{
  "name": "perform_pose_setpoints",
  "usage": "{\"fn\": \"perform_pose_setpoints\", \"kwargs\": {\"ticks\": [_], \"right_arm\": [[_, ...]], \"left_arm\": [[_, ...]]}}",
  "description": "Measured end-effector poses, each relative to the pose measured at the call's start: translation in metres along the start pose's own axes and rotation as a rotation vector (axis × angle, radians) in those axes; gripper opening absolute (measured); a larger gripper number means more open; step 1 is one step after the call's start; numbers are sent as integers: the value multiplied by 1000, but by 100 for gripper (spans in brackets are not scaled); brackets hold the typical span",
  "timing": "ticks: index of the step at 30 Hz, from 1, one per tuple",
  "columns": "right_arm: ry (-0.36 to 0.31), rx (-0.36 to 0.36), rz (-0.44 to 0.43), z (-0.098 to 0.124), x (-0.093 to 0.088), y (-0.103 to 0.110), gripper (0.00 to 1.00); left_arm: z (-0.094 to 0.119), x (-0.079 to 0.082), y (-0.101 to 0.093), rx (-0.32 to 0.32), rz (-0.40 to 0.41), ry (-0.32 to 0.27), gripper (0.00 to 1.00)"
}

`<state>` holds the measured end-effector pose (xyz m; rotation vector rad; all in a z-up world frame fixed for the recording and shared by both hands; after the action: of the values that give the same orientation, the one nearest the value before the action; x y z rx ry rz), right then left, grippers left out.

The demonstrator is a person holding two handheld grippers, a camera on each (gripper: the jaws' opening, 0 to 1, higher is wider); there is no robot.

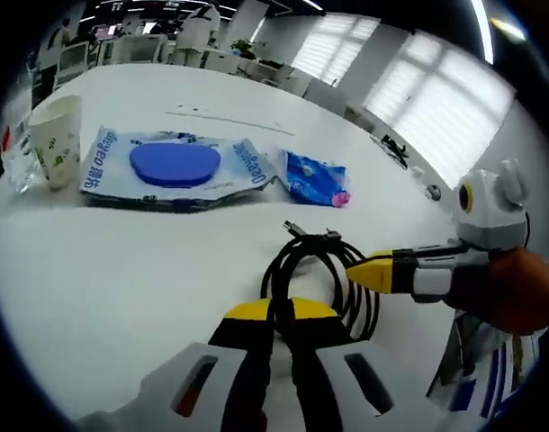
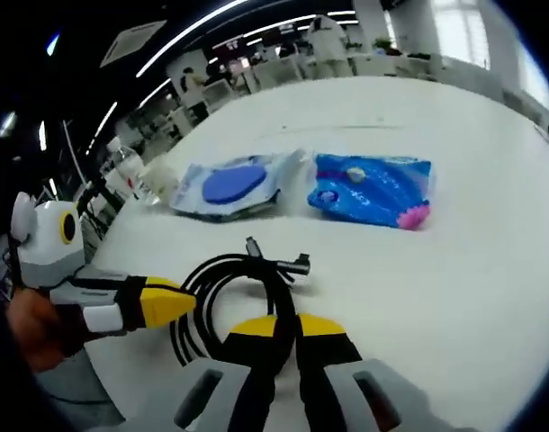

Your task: Arrange the tabletop items into an orderly group along one side of the table until the central work area is clear of visible clutter.

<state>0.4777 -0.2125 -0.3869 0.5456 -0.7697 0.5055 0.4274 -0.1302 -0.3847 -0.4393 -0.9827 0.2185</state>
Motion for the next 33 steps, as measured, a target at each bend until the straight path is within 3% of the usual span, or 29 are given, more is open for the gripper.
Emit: {"fn": "perform_pose_setpoints", "kwargs": {"ticks": [7, 21, 33], "right_arm": [[9, -9, 19, -8, 11, -10, 2], [34, -16, 15, -21, 10, -18, 2], [31, -1, 24, -23, 13, -25, 5]], "left_arm": [[-10, 2, -1, -1, -1, 2, 3], [-22, 2, 9, 20, 20, 22, 3], [-20, 3, 9, 23, -13, 43, 6]]}}
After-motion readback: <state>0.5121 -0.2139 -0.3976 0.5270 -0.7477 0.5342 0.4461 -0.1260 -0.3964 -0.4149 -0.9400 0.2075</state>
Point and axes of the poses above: the point that each gripper's makers call its tool centre point, and the gripper's own axes: z roughly backward along the fingers, y roughly to its left, x roughly out of its top, the point moved 1 cm from there along z, roughly backward along the fingers, and after that the axes turned 13 degrees about -y, right-handed, at the moved point
